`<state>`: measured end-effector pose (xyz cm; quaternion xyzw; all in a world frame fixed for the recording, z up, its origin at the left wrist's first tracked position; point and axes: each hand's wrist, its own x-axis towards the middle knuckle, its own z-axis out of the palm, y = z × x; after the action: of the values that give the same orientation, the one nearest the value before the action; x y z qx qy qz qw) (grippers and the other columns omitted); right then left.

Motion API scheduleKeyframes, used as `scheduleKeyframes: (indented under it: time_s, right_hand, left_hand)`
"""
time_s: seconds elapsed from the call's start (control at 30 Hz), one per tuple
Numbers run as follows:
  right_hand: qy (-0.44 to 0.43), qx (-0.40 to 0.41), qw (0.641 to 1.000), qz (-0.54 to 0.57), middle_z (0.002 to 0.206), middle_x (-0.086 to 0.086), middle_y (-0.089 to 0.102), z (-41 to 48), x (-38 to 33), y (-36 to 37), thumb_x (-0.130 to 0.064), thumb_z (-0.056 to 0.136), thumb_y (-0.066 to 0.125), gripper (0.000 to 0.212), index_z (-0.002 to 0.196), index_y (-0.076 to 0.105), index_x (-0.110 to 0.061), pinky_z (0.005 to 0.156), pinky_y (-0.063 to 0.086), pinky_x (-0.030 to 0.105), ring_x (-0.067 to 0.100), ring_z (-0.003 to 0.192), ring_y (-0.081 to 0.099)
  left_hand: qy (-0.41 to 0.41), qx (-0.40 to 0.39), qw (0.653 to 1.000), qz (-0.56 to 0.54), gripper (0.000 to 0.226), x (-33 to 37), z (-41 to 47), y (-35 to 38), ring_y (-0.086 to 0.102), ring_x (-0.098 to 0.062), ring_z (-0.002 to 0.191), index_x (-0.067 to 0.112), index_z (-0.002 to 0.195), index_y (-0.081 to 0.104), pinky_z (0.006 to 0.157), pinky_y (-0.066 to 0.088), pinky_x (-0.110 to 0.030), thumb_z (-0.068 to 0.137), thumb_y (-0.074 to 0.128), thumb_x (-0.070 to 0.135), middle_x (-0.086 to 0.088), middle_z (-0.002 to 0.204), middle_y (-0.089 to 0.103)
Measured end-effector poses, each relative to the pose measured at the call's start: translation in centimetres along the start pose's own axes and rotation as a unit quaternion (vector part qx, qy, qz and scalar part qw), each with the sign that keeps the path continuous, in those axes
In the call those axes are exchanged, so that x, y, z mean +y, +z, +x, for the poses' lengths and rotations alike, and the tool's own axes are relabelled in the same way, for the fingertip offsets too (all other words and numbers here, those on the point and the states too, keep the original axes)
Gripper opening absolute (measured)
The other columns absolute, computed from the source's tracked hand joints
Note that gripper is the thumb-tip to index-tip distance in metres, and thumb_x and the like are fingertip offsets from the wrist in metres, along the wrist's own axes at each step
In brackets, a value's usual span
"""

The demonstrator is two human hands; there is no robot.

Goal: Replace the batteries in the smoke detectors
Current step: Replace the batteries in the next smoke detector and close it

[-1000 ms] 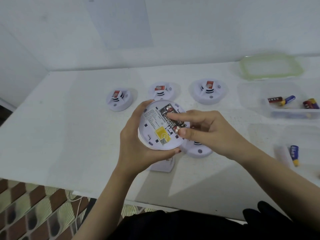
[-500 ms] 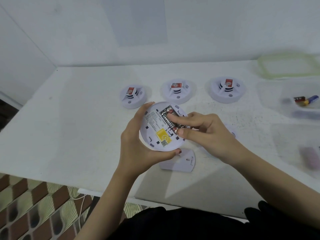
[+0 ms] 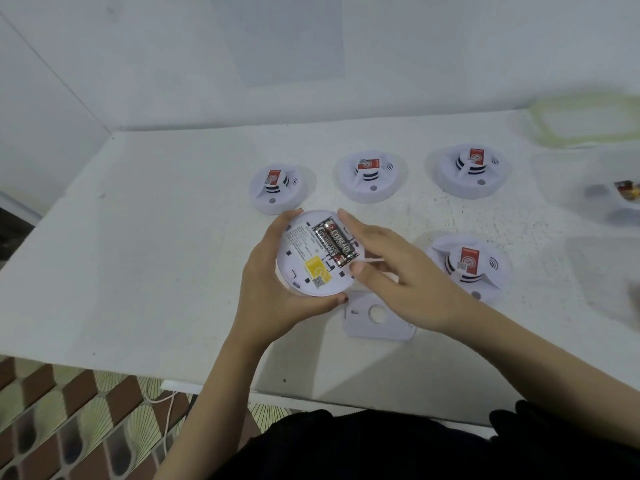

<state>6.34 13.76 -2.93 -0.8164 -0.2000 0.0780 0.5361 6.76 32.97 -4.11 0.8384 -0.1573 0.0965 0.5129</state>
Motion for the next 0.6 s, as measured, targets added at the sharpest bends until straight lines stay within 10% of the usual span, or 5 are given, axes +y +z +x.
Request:
scheduleKeyframes:
  time_s: [0.1,0.23,0.43,0.6]
  right_hand:
    - [-0.023,-0.041,0.981,-0.188,0.142,-0.006,0.040,-0.9,0.6,0.0,-0.037,0.093,0.043,0.066,0.150,0.011,-0.029,0.100,0.022,0.009,0.003,0.127,0.031]
    - [-0.031,-0.073,0.912,-0.403,0.133,-0.001,0.050,-1.8,0.7,0.1,-0.048,0.085,0.053,0.069,0.144,0.034,-0.019,0.100,0.022,0.022,0.016,0.123,0.037]
    - [0.024,-0.121,0.883,-0.453,0.118,-0.006,0.053,-1.3,0.3,0.5,-0.050,0.082,0.052,0.045,0.115,0.057,-0.019,0.098,0.027,0.027,0.014,0.111,0.041]
    - [0.003,-0.138,0.881,-0.453,0.124,-0.008,0.049,-0.6,0.2,0.6,-0.055,0.078,0.056,0.051,0.116,0.059,-0.021,0.101,0.018,0.020,0.011,0.114,0.038]
  left_hand:
    - [-0.013,-0.029,0.999,-0.005,0.087,-1.4,-0.2,-1.3,0.057,0.006,0.110,0.040,0.125,0.043,0.085,0.045,-0.008,0.049,0.085,0.039,0.030,0.118,0.058]
    - [-0.006,-0.019,0.998,0.066,0.085,-3.4,-1.0,-2.6,0.044,0.008,0.117,0.055,0.122,0.040,0.099,0.040,-0.014,0.048,0.079,0.049,0.037,0.123,0.045]
    - [-0.061,-0.037,0.993,0.091,0.104,-6.9,-1.9,-3.7,0.051,-0.018,0.124,0.021,0.133,0.051,0.102,0.044,-0.049,0.040,0.090,0.048,0.008,0.132,0.055]
    - [-0.095,-0.056,0.991,0.076,0.111,-8.5,-1.6,-3.9,0.052,-0.027,0.125,0.015,0.136,0.050,0.100,0.046,-0.050,0.041,0.096,0.047,0.001,0.132,0.057]
